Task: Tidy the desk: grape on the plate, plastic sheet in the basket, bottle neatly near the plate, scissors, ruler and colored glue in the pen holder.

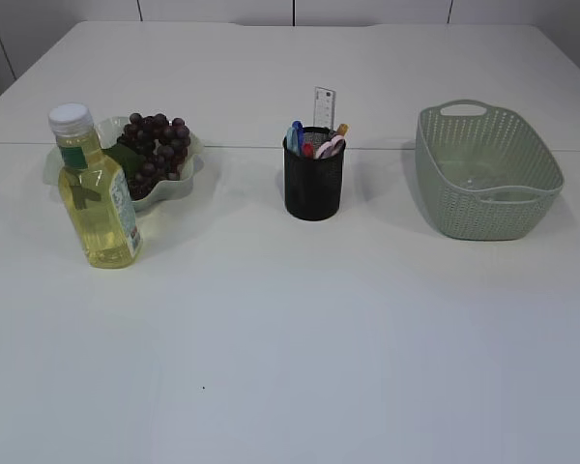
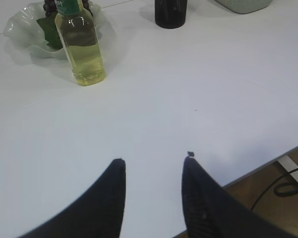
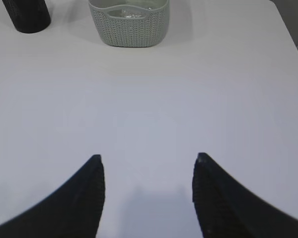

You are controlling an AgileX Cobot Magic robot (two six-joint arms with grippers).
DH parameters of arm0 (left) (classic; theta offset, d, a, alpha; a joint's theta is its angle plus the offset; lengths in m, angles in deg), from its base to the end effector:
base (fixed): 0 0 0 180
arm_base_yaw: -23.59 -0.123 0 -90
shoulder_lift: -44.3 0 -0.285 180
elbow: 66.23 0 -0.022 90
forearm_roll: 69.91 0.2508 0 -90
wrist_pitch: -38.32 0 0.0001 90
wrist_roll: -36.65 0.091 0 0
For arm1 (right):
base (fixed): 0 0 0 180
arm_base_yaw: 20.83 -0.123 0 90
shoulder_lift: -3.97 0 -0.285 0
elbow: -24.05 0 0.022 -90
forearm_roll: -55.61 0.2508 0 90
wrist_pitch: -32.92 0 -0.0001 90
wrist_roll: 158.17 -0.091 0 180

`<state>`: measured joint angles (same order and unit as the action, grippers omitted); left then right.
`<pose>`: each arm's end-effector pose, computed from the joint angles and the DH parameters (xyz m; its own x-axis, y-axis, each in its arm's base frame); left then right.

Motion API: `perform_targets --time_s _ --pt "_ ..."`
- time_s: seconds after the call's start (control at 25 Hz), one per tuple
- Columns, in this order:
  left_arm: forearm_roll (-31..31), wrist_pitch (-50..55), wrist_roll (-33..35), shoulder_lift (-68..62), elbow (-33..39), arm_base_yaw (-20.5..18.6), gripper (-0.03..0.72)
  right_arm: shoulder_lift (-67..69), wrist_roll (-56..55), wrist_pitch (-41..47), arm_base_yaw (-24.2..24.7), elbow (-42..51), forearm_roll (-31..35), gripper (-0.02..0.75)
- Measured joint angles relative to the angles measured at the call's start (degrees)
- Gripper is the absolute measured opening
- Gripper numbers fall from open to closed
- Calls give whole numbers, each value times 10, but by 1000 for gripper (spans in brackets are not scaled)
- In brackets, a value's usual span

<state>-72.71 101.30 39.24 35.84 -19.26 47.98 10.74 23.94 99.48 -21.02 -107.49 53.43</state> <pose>-0.0089 -0.0003 0.2820 -0.4225 0.2168 -0.8800 0.4573 0.8893 -0.0005 -0.0123 -0.0032 0.2697 -0.5272 -0.0537 -0.8480 -0.0010 0.9980 -0.0625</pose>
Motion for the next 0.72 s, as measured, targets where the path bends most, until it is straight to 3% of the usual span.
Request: perform_targets --time_s 0.2,0.44,0.72 --pt "0 0 0 0 0 0 286 0 -2 0 0 0 -2 447" --pt "23 0 -26 0 0 0 429 0 -2 -1 0 0 -2 447" --pt "28 0 -30 0 0 0 450 0 -3 -1 0 0 -2 447"
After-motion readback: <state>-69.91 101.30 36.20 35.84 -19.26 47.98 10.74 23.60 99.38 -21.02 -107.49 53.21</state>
